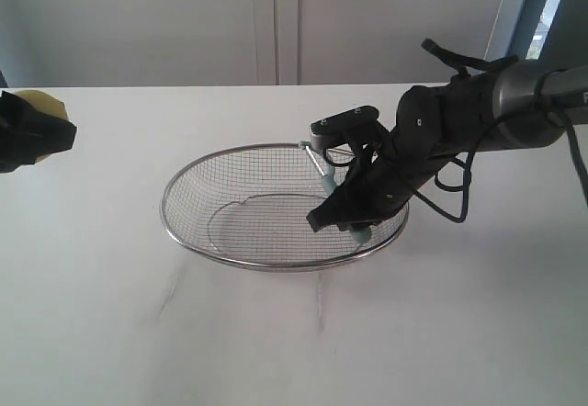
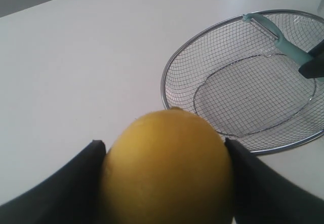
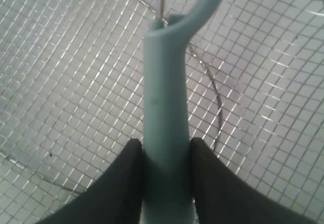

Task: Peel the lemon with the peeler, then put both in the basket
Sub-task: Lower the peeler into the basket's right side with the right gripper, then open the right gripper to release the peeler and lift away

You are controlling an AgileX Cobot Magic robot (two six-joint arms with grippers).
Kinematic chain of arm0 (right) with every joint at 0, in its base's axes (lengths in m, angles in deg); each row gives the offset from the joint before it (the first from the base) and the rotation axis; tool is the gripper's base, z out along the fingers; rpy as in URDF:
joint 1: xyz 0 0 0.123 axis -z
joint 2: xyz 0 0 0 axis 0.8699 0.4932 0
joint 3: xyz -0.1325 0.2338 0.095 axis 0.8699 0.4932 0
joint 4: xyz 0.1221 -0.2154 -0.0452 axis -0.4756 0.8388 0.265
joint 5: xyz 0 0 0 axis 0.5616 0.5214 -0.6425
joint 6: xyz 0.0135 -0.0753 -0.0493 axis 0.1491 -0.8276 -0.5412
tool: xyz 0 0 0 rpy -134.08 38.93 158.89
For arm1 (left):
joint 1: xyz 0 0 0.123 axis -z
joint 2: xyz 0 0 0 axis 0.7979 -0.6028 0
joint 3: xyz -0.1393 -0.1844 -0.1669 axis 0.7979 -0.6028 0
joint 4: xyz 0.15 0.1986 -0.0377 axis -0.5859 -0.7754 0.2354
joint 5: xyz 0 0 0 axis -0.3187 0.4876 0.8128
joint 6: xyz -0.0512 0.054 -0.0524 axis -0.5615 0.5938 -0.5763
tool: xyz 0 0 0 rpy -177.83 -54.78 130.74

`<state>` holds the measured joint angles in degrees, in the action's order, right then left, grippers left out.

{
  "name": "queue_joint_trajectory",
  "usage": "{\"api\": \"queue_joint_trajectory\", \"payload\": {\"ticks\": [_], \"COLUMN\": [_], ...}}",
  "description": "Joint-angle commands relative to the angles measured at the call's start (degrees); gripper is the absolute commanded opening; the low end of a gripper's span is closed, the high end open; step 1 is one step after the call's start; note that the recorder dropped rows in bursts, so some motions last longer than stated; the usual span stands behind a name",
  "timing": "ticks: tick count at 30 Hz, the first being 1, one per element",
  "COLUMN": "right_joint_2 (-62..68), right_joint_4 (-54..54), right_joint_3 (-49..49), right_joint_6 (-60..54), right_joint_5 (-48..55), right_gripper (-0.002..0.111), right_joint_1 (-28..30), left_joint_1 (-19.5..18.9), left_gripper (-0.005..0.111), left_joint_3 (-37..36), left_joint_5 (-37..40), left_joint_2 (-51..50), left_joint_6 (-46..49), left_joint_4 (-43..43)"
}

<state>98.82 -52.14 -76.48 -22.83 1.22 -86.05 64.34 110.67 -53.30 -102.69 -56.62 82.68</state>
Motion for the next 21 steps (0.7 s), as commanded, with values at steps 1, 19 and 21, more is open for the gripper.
{"api": "queue_joint_trajectory", "payload": {"ticks": [1,19,21], "right_joint_2": [-0.06,-2.77,-4.52], "right_joint_4": [-0.23,-0.23,-0.23], "right_joint_3": [-0.17,-0.28,-0.28], "right_joint_6": [-0.63,-0.63,-0.63], "right_joint_5": [-0.15,-0.69,-0.69], "right_gripper": [0.023,0.047,0.047], "right_joint_1": [-0.03,-0.03,-0.03], "left_joint_1": [-0.15,0.09,0.09], "left_gripper": [0.0,0.0,0.0], "left_joint_3": [0.36,0.36,0.36], "left_joint_5": [-0.54,-0.54,-0.54], "left_joint_2": [0.46,0.46,0.46], "left_joint_6": [-0.54,-0.54,-0.54], "left_joint_4": [0.92,0.91,0.91]}}
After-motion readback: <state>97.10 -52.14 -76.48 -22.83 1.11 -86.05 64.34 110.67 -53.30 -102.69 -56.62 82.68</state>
